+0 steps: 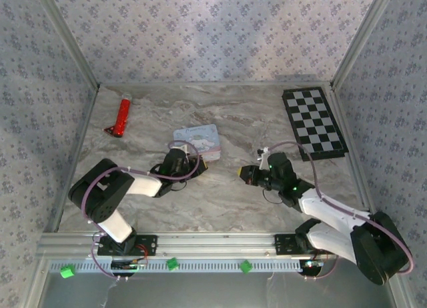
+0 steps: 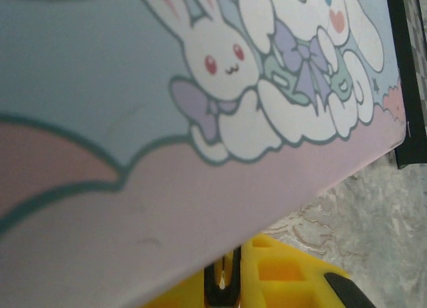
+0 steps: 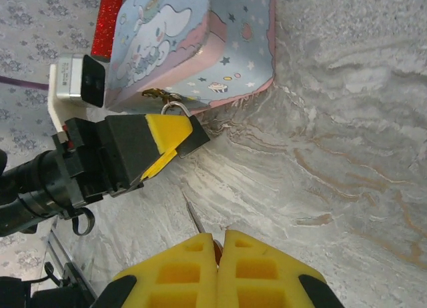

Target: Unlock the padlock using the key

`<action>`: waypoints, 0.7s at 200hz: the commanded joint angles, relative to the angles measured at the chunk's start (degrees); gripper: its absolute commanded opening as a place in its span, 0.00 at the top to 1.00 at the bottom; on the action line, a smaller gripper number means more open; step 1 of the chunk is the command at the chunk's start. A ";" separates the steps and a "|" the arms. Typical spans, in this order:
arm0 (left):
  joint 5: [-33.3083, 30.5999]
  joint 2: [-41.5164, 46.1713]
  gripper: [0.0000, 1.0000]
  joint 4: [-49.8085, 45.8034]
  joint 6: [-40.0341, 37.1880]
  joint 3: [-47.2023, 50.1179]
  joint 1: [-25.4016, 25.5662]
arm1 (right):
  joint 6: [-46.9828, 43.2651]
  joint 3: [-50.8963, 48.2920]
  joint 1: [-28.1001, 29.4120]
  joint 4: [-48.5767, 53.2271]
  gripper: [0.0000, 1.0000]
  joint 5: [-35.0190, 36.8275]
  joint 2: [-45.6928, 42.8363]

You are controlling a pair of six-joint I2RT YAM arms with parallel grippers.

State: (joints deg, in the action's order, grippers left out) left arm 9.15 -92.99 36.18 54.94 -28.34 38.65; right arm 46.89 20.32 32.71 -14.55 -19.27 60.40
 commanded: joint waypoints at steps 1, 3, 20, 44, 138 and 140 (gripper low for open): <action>3.13 1.73 0.85 -0.40 4.03 -1.94 -0.05 | 6.72 -1.14 0.85 -5.57 1.00 0.35 1.86; 3.22 1.75 0.85 -0.36 4.21 -2.00 -0.09 | 7.16 -1.20 0.93 -5.51 1.00 0.50 2.07; 3.67 1.58 0.86 -0.17 5.58 -2.03 -0.16 | 10.43 -1.82 1.45 -7.17 1.00 1.03 4.01; 3.81 1.30 0.91 0.87 8.21 -1.61 -0.25 | 14.19 -2.46 2.42 -10.20 1.00 1.48 6.78; 5.37 1.41 0.93 4.09 12.87 -0.93 -0.36 | 27.73 -2.74 6.53 -32.08 1.00 0.96 23.86; 5.42 1.41 0.93 4.14 12.92 -0.93 -0.34 | 28.12 -2.74 6.57 -32.64 1.00 1.02 24.23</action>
State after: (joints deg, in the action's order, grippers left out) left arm 11.62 -92.99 37.47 65.10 -28.73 38.61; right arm 70.19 17.39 38.28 -38.83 -18.81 81.25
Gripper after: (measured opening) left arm 0.130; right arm 0.051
